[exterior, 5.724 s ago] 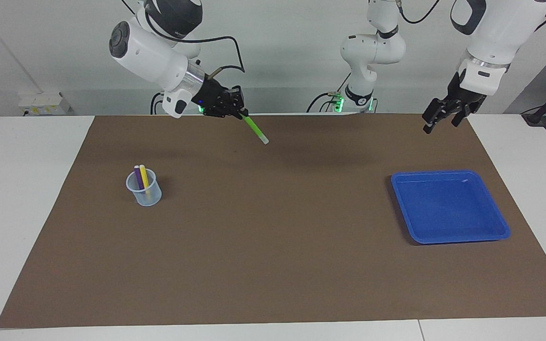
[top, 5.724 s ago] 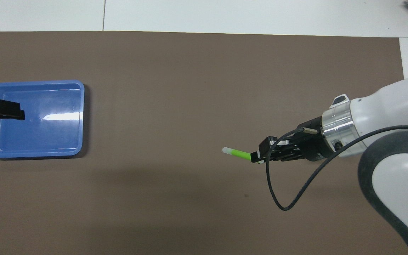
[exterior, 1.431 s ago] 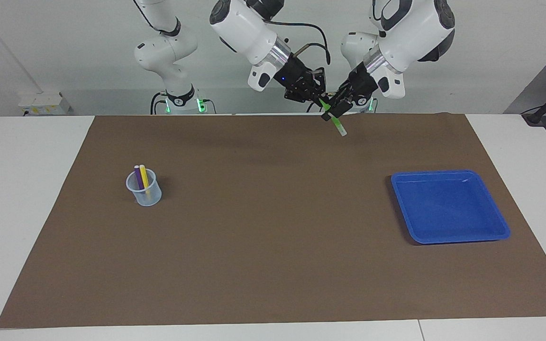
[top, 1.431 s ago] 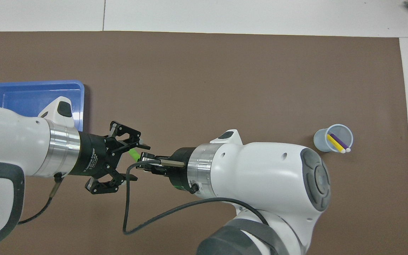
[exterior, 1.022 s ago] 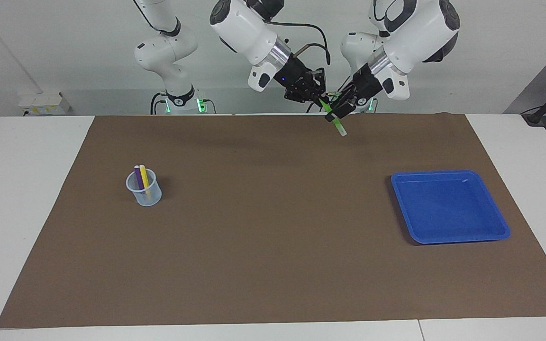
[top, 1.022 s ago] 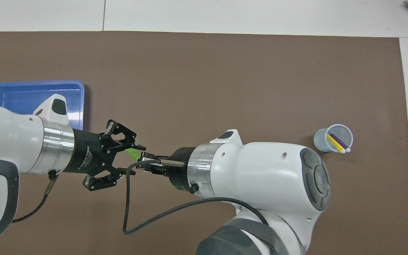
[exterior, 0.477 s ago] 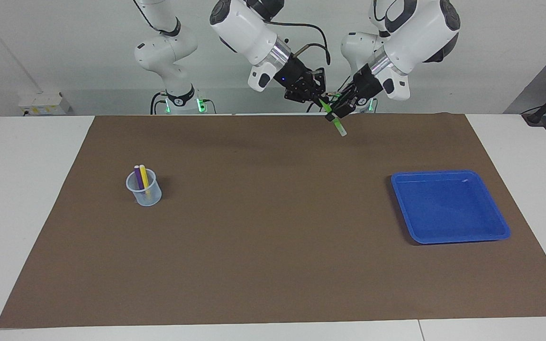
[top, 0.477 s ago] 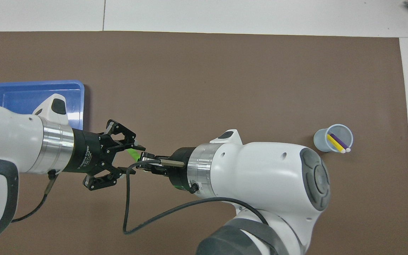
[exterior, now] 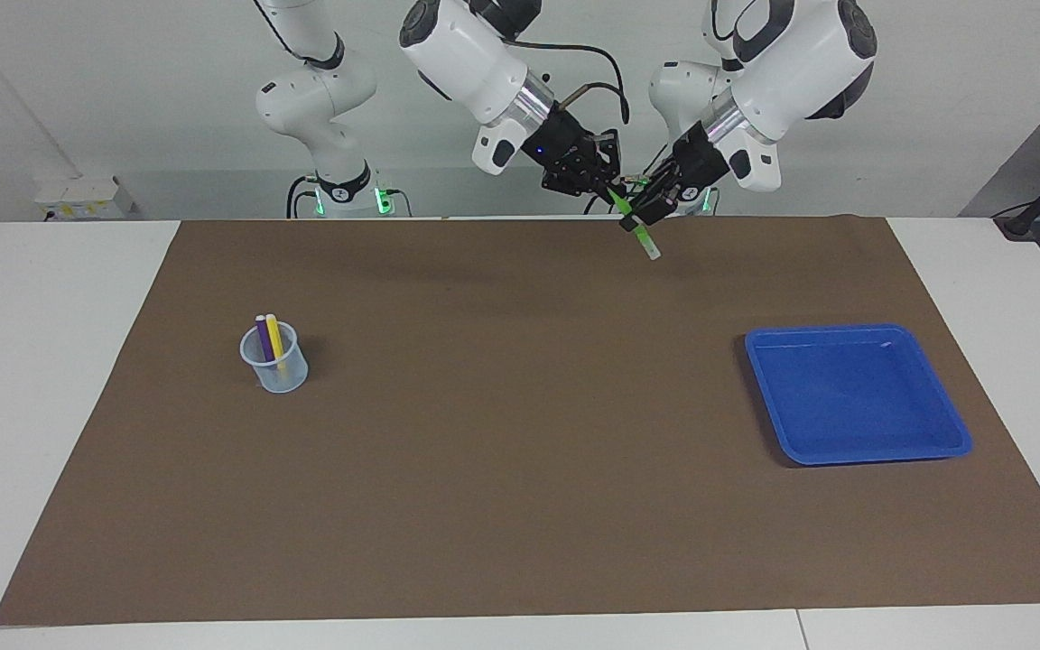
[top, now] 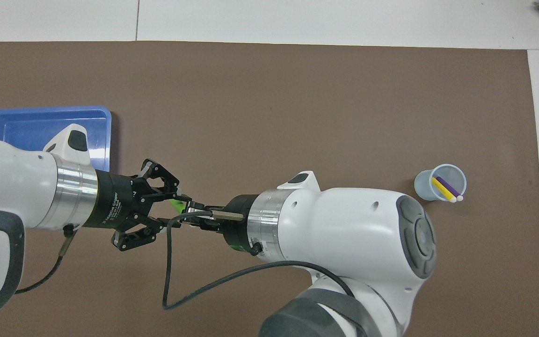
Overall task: Right arm passes pens to left for tray arrangement
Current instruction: 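Close the left gripper on the green pen beside the right gripper, then open the right gripper and withdraw while the left gripper pulls the pen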
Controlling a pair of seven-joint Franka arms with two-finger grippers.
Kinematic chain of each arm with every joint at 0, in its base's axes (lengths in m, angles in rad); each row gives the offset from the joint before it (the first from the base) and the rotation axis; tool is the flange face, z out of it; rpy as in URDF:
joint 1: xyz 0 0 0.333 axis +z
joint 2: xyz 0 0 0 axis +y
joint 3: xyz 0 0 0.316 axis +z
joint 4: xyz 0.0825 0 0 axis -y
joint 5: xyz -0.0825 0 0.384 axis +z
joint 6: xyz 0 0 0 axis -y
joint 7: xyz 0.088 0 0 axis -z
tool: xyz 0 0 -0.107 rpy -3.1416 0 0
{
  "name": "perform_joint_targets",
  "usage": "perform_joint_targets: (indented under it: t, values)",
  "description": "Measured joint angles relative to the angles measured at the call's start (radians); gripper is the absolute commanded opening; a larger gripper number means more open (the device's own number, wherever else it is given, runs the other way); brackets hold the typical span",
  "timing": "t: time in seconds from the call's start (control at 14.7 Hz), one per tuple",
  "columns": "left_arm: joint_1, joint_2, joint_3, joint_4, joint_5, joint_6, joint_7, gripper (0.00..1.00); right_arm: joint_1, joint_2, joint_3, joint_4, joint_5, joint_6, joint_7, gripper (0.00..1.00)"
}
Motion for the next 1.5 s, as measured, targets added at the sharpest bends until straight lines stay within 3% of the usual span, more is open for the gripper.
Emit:
perform_joint_targets:
  t: [1.43,1.5]
  values:
    - [0.0,0.0,0.0,0.0,0.001,0.0,0.001,0.0,0.0,0.0,0.0,0.0,0.0,0.0,0.0,0.0]
    - [0.0,0.0,0.0,0.0,0.001,0.0,0.001,0.0,0.0,0.001,0.0,0.0,0.0,0.0,0.0,0.2]
